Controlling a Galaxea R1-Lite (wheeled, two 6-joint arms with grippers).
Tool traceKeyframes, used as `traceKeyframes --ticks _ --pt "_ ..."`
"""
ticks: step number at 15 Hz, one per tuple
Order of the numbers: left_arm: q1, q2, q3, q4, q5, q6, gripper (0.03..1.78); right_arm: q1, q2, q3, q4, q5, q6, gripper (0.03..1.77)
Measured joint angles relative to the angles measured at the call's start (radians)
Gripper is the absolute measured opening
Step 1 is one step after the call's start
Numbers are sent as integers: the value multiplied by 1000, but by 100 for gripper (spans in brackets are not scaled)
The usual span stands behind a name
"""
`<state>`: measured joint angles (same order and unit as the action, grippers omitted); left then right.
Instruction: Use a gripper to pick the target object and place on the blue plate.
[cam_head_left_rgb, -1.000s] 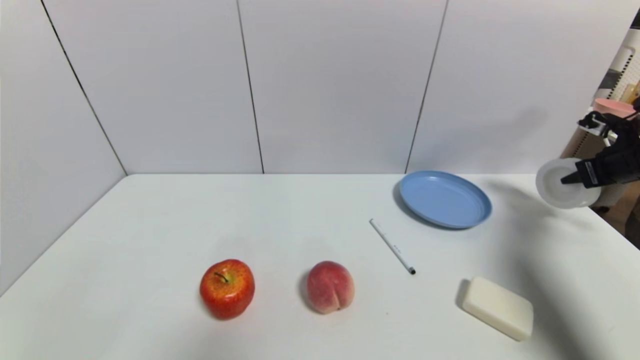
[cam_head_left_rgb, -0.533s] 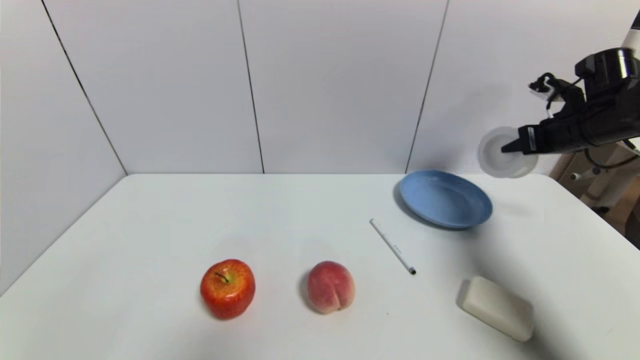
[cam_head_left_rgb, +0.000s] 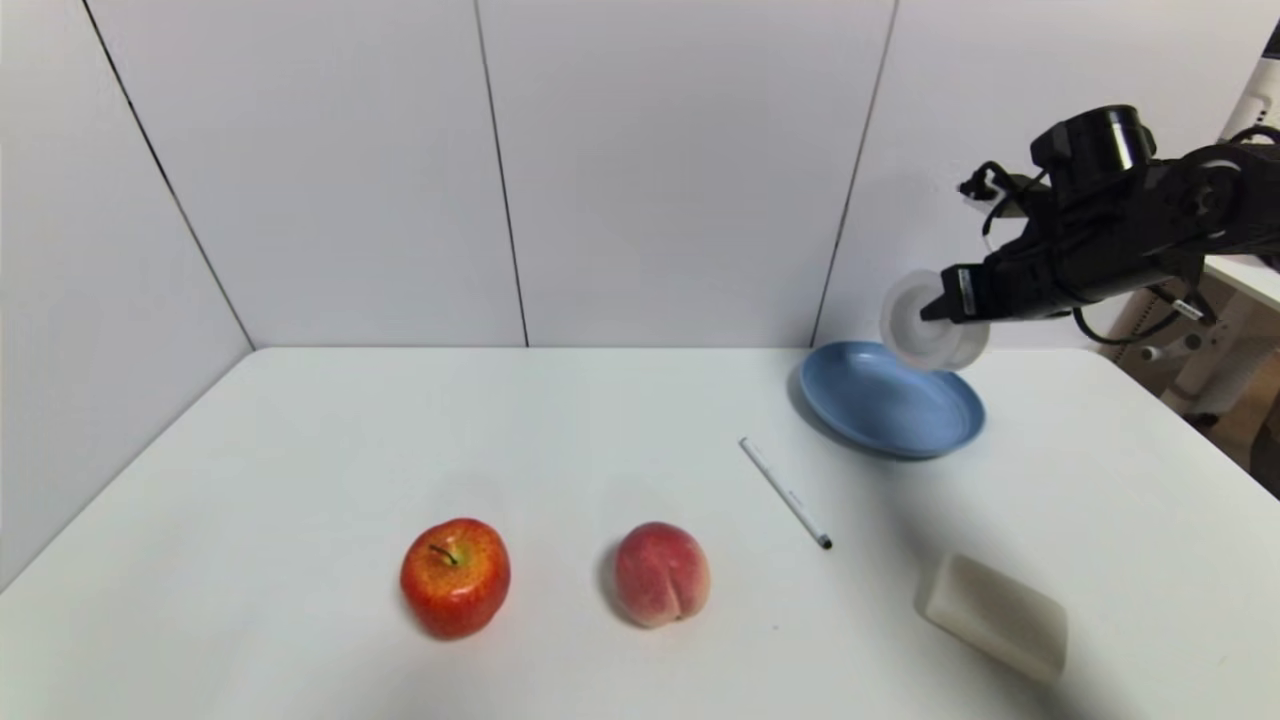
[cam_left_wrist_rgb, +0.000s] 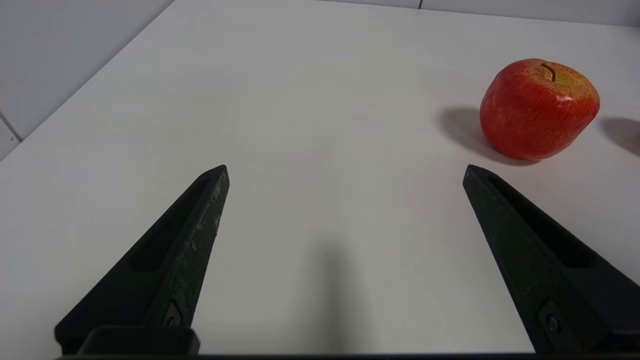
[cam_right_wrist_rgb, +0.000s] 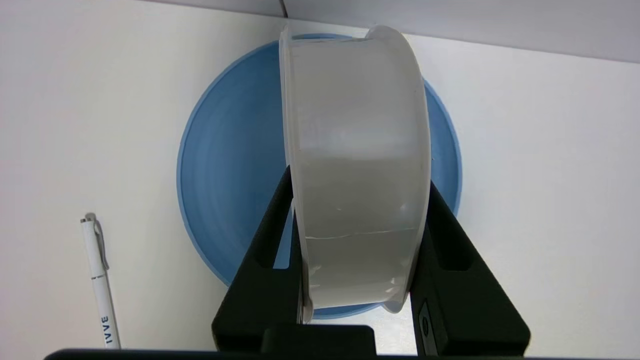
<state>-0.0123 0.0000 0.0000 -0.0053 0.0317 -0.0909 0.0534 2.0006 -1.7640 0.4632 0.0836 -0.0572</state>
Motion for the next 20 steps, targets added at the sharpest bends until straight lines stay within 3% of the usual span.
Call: traceKeyframes --ticks 8,14,20 --pt "0 0 0 0 0 0 169 17 20 49 -3 0 -2 57" --pt "0 0 0 0 0 0 169 18 26 59 -4 -1 -1 118" --pt "0 0 0 0 0 0 169 14 11 46 -4 0 -4 146"
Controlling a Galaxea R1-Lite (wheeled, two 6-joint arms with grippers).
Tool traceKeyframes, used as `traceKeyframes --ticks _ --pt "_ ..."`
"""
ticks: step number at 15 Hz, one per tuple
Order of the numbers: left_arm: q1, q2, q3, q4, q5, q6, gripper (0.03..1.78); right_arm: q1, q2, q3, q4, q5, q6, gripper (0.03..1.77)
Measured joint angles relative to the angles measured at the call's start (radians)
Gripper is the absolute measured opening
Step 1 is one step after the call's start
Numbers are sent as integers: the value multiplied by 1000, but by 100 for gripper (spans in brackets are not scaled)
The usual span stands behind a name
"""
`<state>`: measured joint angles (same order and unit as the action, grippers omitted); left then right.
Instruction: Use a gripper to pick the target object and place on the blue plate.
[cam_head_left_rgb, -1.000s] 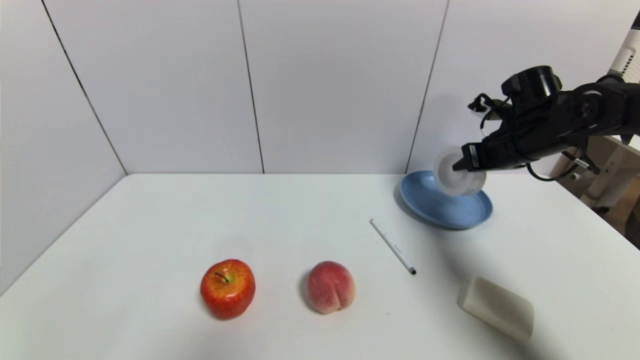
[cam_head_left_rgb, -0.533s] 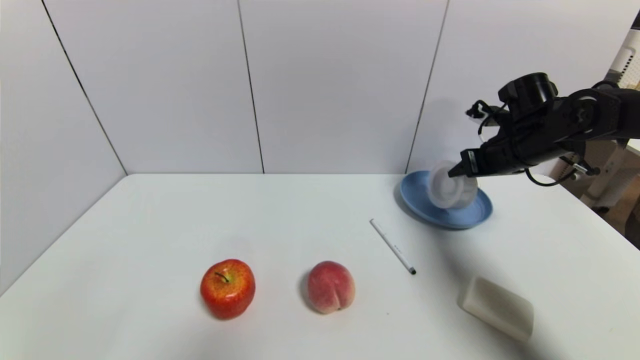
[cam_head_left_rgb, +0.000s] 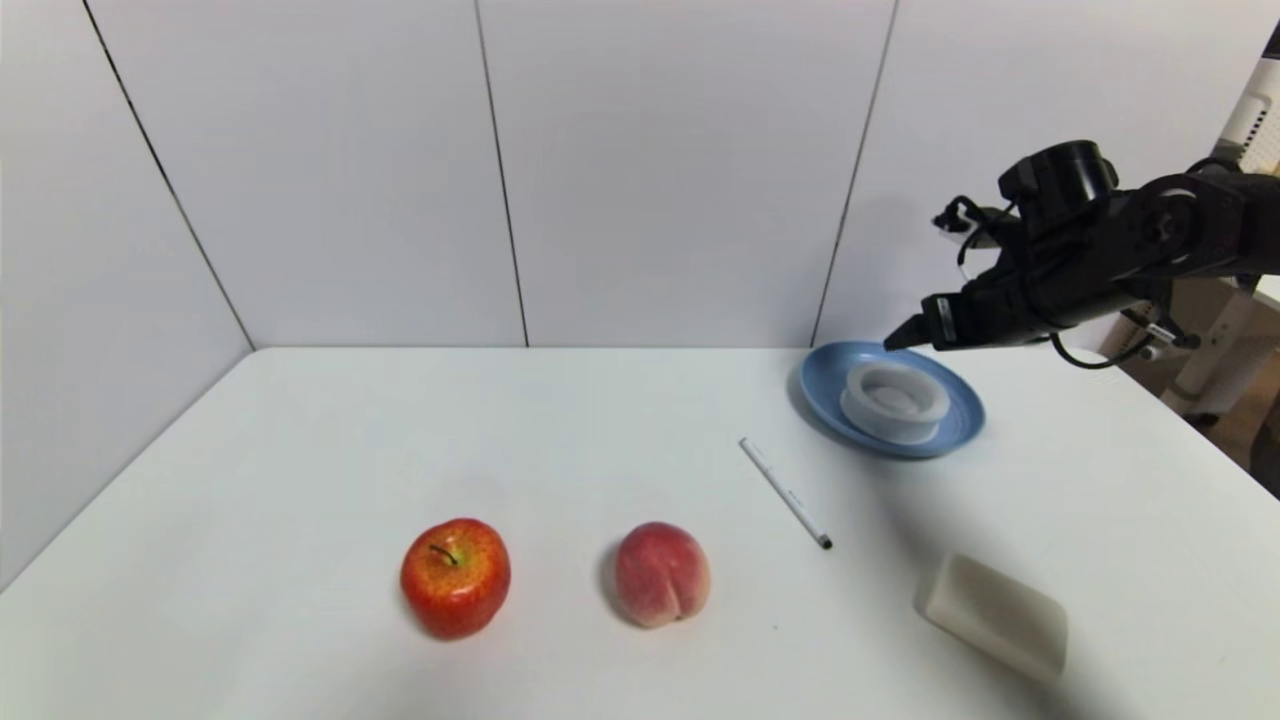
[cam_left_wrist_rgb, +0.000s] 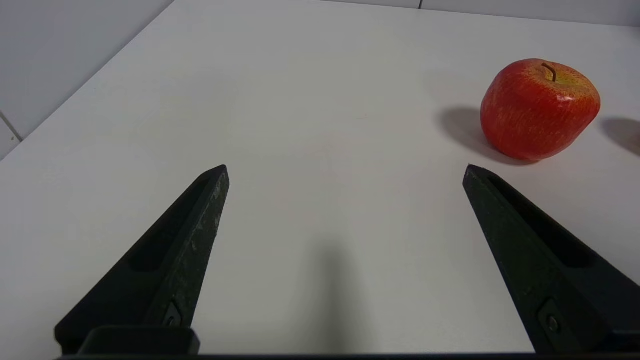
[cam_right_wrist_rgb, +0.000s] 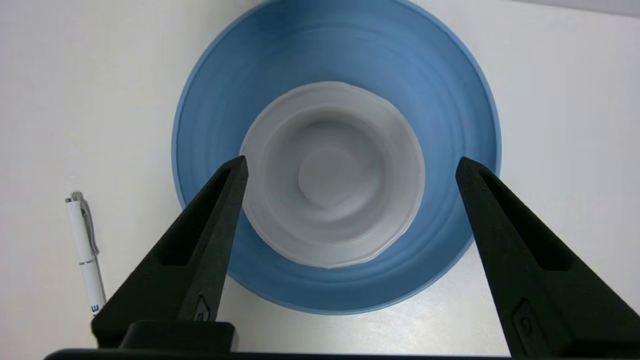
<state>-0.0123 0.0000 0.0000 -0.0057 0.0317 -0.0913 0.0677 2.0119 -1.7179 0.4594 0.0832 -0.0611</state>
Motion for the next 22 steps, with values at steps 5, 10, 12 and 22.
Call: traceKeyframes --ticks 5,10,12,22 --pt "0 0 0 0 0 0 169 -25 -145 37 -1 -1 -8 158" --pt "0 0 0 0 0 0 169 -35 -485 433 -163 -4 -14 164" --pt "0 0 0 0 0 0 169 -35 -654 692 -286 -4 -21 166" --pt "0 0 0 0 0 0 169 -26 -1600 1639 -692 -38 -32 169"
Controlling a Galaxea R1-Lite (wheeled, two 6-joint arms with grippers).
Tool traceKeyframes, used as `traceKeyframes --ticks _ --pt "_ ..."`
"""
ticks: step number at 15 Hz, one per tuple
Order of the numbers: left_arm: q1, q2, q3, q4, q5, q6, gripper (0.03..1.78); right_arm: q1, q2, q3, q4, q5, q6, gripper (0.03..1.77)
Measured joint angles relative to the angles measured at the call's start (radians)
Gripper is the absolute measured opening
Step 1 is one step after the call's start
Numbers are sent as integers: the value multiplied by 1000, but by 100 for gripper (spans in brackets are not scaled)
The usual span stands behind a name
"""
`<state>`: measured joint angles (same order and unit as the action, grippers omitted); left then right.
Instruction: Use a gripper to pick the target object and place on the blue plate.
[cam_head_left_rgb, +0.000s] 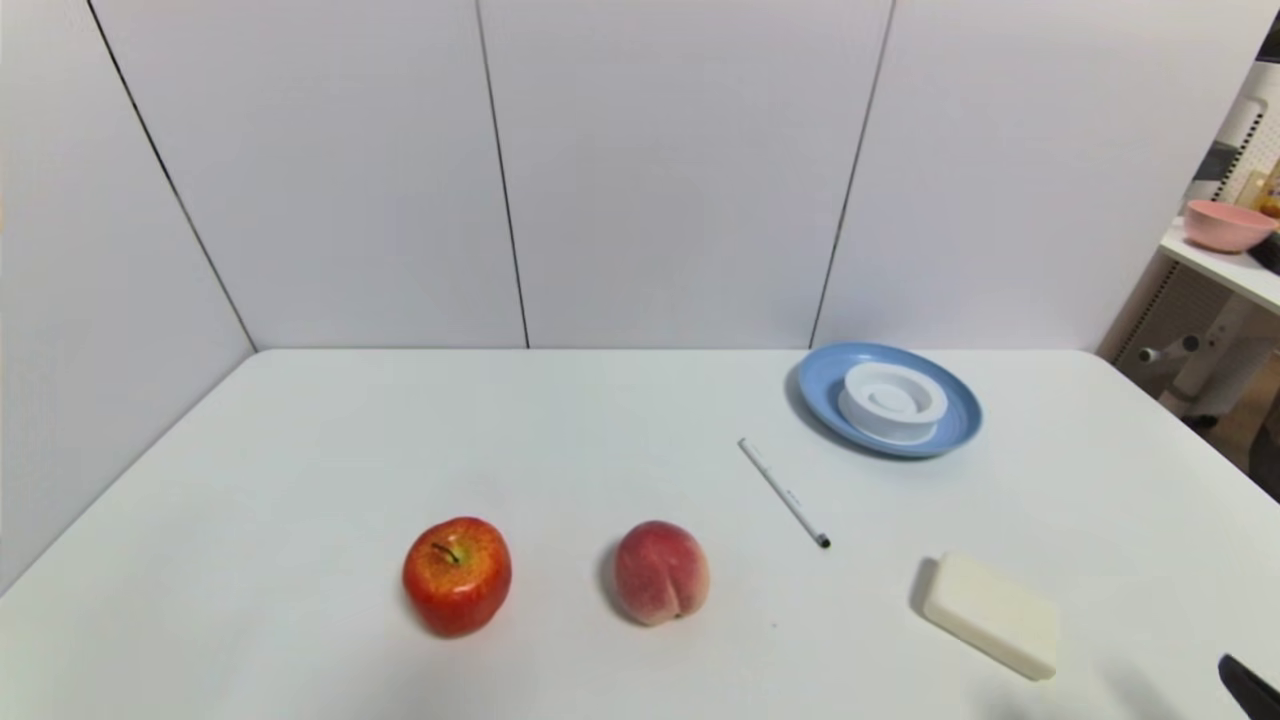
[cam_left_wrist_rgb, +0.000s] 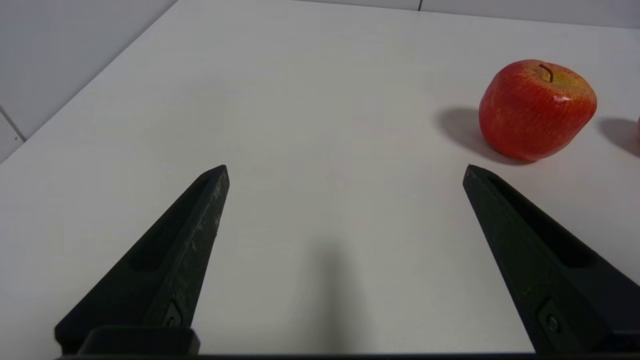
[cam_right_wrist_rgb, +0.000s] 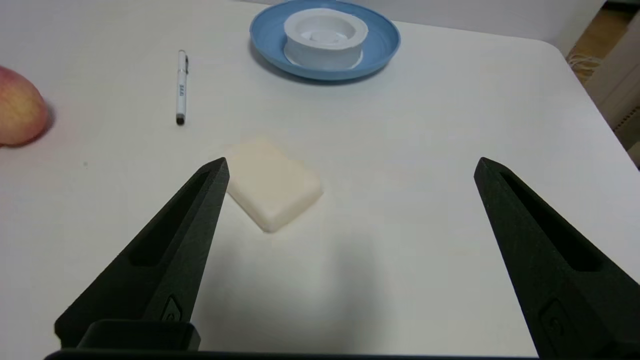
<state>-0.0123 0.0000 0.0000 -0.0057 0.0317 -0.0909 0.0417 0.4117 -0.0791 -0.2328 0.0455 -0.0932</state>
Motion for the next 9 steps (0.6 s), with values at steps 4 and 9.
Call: traceKeyframes --ticks 4,9 --pt "0 0 0 0 0 0 169 -26 -232 70 181 -54 4 169" --pt "0 0 0 0 0 0 169 -36 -392 78 233 -37 52 169"
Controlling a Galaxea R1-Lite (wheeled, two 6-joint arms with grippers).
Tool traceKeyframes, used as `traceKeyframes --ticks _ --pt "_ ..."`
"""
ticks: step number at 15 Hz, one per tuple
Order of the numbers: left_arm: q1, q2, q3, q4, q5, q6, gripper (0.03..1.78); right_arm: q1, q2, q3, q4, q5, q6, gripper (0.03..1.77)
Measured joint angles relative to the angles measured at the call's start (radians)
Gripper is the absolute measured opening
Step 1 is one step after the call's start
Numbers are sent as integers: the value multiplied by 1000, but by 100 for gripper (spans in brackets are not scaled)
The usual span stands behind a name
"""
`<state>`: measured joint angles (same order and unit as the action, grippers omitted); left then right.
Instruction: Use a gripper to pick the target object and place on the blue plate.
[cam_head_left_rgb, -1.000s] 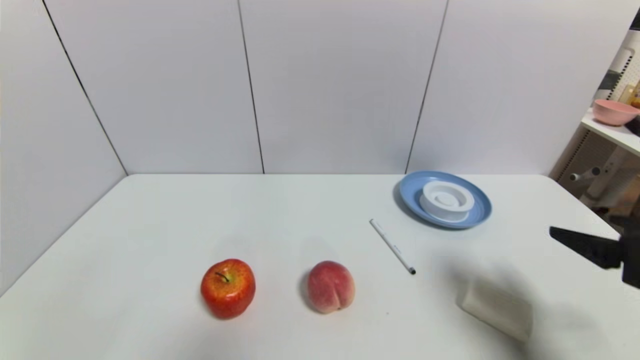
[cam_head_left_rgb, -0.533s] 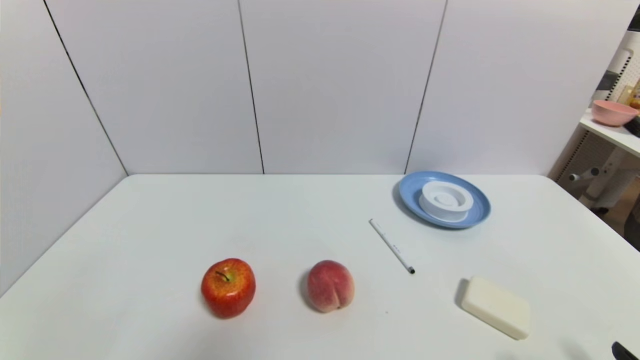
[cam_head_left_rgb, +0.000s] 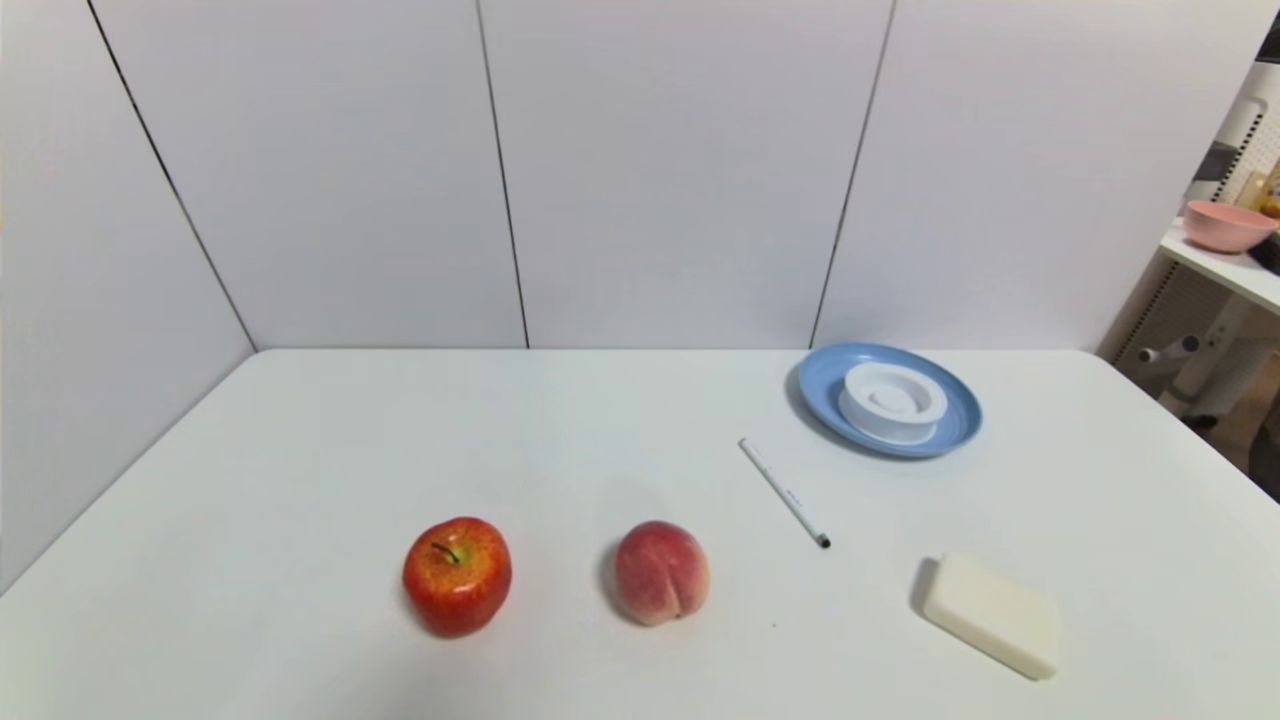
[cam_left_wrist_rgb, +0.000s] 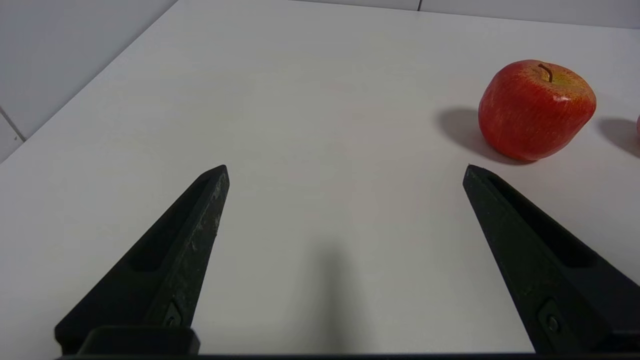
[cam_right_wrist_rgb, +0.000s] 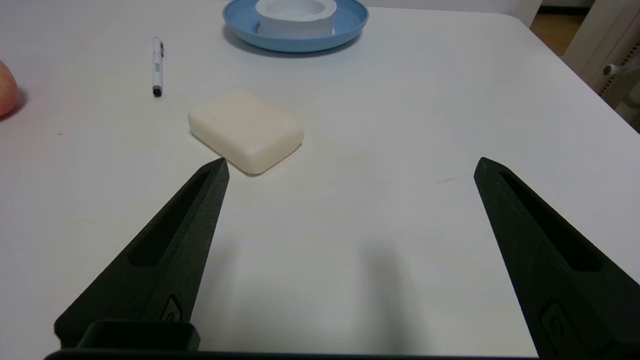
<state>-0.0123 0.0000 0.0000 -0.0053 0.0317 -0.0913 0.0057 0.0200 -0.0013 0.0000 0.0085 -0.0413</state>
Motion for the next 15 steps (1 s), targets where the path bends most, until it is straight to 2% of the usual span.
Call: traceKeyframes --ticks 15 --pt "0 0 0 0 0 0 169 0 -24 1 0 0 -4 169"
